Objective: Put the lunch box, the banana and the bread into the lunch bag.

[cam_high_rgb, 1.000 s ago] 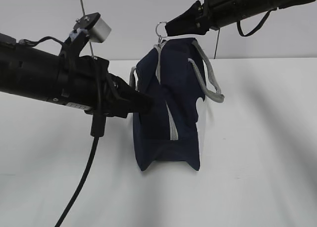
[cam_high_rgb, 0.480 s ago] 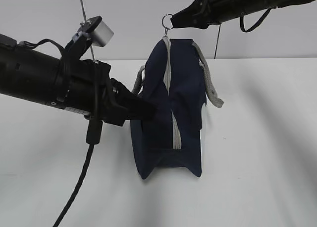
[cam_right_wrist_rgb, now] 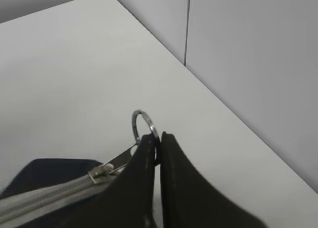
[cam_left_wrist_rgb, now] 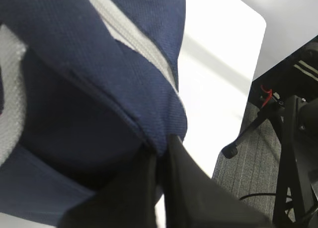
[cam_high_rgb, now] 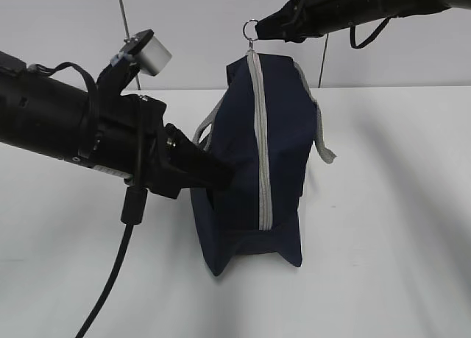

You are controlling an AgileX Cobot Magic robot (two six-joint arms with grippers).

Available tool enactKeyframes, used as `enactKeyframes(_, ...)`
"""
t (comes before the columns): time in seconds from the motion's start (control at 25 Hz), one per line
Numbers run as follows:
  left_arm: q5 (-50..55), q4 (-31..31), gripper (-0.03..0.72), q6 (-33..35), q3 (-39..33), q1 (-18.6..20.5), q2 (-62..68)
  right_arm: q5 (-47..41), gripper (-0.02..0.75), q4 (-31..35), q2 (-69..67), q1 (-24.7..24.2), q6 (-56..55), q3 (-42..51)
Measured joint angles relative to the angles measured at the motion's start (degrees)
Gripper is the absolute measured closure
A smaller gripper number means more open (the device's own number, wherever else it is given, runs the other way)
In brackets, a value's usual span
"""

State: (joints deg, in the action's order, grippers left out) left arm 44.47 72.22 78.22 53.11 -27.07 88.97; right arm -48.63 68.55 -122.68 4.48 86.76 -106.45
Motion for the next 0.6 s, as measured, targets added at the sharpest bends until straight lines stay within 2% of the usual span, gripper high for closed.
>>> enactKeyframes(0.24, 0.3, -0.7, 0.685, 0.0, 0.0, 0.0, 0.0, -1.5, 0.738, 0.0, -4.4, 0.0, 0.0, -4.2)
enactKeyframes(0.48, 1.2, -1.5, 0.685, 0.0, 0.0, 0.0, 0.0, -2.5, 0.738, 0.3, -5.3, -0.1, 0.0, -4.6)
enactKeyframes(0.6, 1.6, -1.5, 0.670, -3.2, 0.0, 0.7, 0.0, -5.0, 0.738, 0.4, -5.3, -0.2, 0.0, -4.9)
